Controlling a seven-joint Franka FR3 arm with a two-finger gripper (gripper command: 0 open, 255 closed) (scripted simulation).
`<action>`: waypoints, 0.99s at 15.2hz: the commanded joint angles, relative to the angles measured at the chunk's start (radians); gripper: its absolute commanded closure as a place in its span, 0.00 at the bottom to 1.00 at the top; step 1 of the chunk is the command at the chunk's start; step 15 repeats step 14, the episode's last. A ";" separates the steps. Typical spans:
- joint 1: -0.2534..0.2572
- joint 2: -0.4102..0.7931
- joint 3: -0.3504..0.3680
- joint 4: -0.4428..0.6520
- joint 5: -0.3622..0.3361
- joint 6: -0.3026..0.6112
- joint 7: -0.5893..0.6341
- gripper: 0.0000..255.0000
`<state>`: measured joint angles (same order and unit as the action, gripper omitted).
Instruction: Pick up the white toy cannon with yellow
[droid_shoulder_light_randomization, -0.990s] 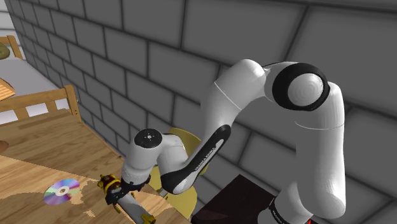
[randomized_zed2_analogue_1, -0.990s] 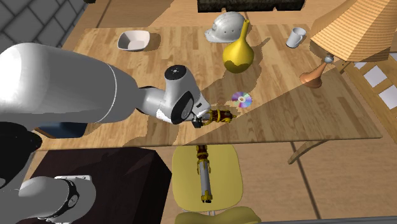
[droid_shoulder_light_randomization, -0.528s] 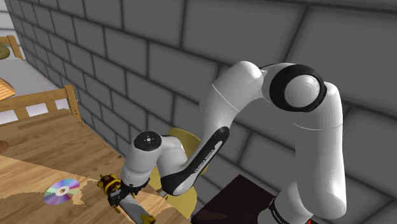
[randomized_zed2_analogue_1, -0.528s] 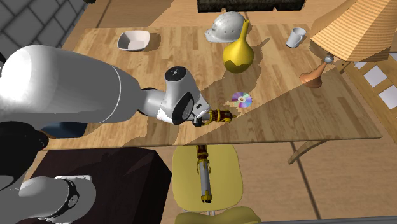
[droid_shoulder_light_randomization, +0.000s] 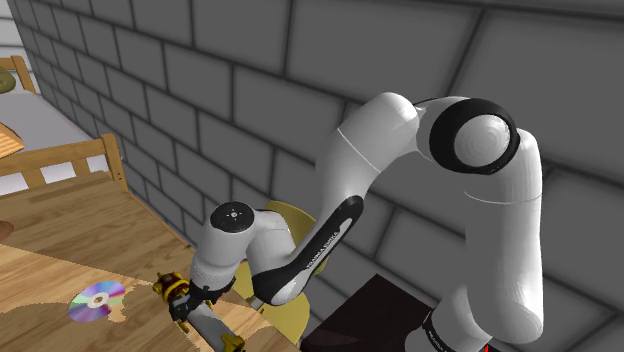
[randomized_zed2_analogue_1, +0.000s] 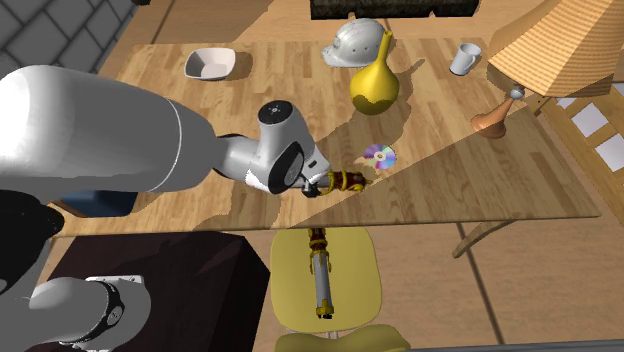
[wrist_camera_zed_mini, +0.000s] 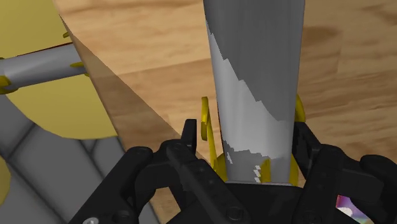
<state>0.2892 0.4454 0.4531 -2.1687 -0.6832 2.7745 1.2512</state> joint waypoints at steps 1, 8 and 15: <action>-0.018 -0.022 0.022 -0.006 0.026 -0.015 -0.023 1.00; -0.078 -0.099 0.099 -0.017 0.129 -0.074 -0.104 1.00; -0.109 -0.144 0.139 -0.017 0.192 -0.111 -0.153 1.00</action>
